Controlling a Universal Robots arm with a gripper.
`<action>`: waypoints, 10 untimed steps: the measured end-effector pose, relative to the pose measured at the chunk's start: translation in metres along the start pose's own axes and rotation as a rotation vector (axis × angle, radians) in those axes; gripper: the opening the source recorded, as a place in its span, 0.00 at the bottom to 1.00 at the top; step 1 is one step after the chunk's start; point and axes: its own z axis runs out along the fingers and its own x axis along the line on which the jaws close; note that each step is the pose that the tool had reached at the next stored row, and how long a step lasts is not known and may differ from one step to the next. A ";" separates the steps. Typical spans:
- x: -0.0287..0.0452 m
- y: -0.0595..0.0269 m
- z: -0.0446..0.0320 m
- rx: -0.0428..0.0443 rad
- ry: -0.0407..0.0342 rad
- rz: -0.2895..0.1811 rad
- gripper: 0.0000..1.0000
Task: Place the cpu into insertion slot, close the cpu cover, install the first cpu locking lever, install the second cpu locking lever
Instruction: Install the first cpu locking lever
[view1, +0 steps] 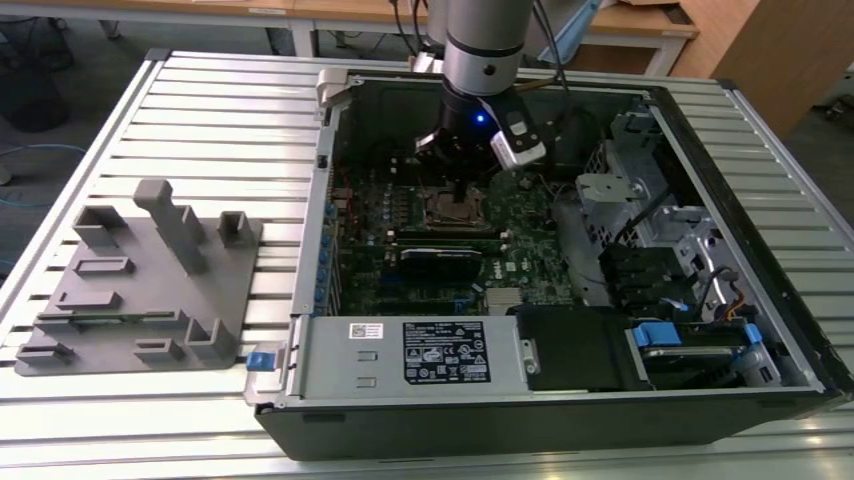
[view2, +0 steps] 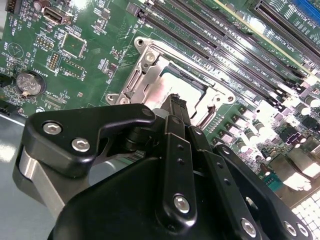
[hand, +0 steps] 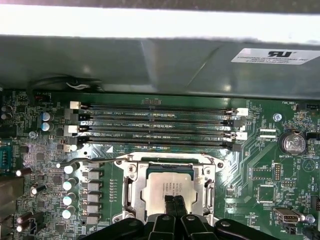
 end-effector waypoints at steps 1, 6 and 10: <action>-0.0001 0.0000 0.0000 0.0000 0.0000 0.000 0.11; -0.0002 0.0000 -0.0043 0.0001 0.0000 0.000 0.11; -0.0003 0.0000 -0.0108 0.0000 0.0000 0.000 0.11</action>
